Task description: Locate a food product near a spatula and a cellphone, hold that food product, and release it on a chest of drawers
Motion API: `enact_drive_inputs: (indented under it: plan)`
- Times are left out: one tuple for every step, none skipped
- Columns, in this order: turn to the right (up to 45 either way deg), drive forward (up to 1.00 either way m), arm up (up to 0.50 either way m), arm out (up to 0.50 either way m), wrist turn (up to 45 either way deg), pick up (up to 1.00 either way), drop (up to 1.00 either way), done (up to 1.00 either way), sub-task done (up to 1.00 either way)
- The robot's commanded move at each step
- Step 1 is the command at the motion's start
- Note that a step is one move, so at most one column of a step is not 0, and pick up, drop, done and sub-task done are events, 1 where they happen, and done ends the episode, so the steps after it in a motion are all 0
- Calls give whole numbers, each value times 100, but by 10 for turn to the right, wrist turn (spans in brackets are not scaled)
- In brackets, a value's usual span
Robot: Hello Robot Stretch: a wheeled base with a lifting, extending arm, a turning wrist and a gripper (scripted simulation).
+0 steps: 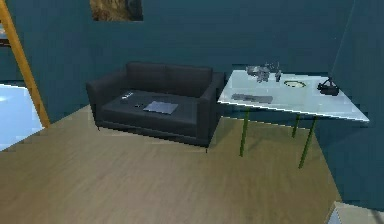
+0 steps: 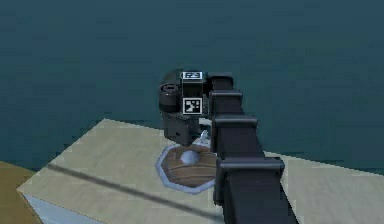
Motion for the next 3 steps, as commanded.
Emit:
enact_drive_inputs:
  plan:
    - [0,0,0,0,0,0,100,0,0]
    - [0,0,0,-10,0,0,0,0,0]
    - [0,0,0,0,0,0,0,100,0]
